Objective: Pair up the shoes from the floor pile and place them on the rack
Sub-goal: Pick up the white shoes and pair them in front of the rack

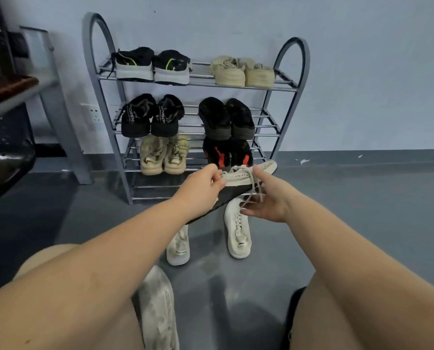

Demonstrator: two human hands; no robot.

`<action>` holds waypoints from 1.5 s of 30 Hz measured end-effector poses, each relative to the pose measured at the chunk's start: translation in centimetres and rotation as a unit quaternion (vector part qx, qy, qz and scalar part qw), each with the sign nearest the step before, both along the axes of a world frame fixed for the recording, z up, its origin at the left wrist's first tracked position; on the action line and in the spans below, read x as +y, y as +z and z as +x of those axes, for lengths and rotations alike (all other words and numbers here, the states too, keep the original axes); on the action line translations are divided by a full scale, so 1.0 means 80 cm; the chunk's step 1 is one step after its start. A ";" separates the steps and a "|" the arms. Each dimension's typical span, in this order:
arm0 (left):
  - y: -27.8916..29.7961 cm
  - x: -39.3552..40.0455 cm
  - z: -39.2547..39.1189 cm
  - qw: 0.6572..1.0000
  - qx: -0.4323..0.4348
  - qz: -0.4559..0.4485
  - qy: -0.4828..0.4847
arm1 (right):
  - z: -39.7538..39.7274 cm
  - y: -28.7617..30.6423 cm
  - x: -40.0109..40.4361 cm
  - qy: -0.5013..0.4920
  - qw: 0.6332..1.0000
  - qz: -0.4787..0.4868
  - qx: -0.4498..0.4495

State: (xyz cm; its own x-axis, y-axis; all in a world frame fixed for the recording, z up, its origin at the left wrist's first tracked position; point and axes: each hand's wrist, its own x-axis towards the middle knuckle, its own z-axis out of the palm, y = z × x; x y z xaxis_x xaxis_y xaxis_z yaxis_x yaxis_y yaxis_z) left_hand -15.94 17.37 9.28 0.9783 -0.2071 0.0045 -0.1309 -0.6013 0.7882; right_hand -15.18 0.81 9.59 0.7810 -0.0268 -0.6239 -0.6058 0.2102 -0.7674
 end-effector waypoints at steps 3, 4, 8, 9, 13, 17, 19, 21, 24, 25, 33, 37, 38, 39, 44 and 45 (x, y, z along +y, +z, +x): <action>-0.003 -0.011 -0.002 1.000 -0.017 0.007 -0.012 | 0.000 0.004 0.010 -0.014 1.000 0.018 -0.016; -0.005 -0.014 -0.003 0.999 -0.024 0.021 -0.020 | 0.001 0.005 0.010 -0.025 0.999 0.023 -0.017; 0.001 -0.015 0.002 0.996 -0.064 0.064 -0.023 | 0.011 0.007 -0.002 -0.018 1.000 0.001 -0.017; 0.005 -0.014 0.005 0.998 -0.058 0.040 -0.004 | 0.013 0.008 -0.006 -0.015 1.000 0.004 -0.020; 0.003 0.004 0.030 0.980 0.165 -0.070 0.090 | 0.018 0.009 -0.026 0.038 0.998 0.010 -0.054; -0.007 0.008 0.033 0.904 0.357 -0.219 0.080 | 0.019 0.005 -0.039 0.098 0.992 0.034 -0.065; -0.012 0.001 0.036 0.903 0.342 -0.246 0.080 | 0.020 0.003 -0.042 0.091 0.993 0.036 -0.071; -0.013 -0.006 0.034 0.899 0.331 -0.274 0.080 | 0.021 0.001 -0.043 0.060 0.994 0.045 -0.079; -0.019 -0.010 0.033 0.906 0.295 -0.281 0.110 | 0.022 -0.005 -0.039 0.022 0.995 0.046 -0.088; -0.024 -0.010 0.035 0.913 0.280 -0.271 0.121 | 0.021 -0.009 -0.037 0.024 0.995 0.040 -0.084; -0.142 -0.019 0.003 0.881 0.287 -0.290 0.238 | -0.019 -0.073 -0.015 0.200 0.975 -0.090 0.035; -0.183 -0.006 -0.023 0.864 0.313 -0.288 0.269 | -0.044 -0.134 0.002 0.183 0.978 -0.075 0.068; -0.189 0.002 -0.026 0.864 0.316 -0.282 0.273 | -0.052 -0.149 0.008 0.168 0.982 -0.053 0.072; -0.193 0.011 -0.028 0.862 0.317 -0.279 0.279 | -0.060 -0.164 0.015 0.153 0.985 -0.025 0.077; -0.219 0.038 -0.041 0.864 0.347 -0.237 0.277 | -0.092 -0.208 0.032 0.175 0.979 0.048 0.089; -0.225 0.040 -0.046 0.863 0.356 -0.231 0.274 | -0.095 -0.211 0.031 0.188 0.977 0.050 0.092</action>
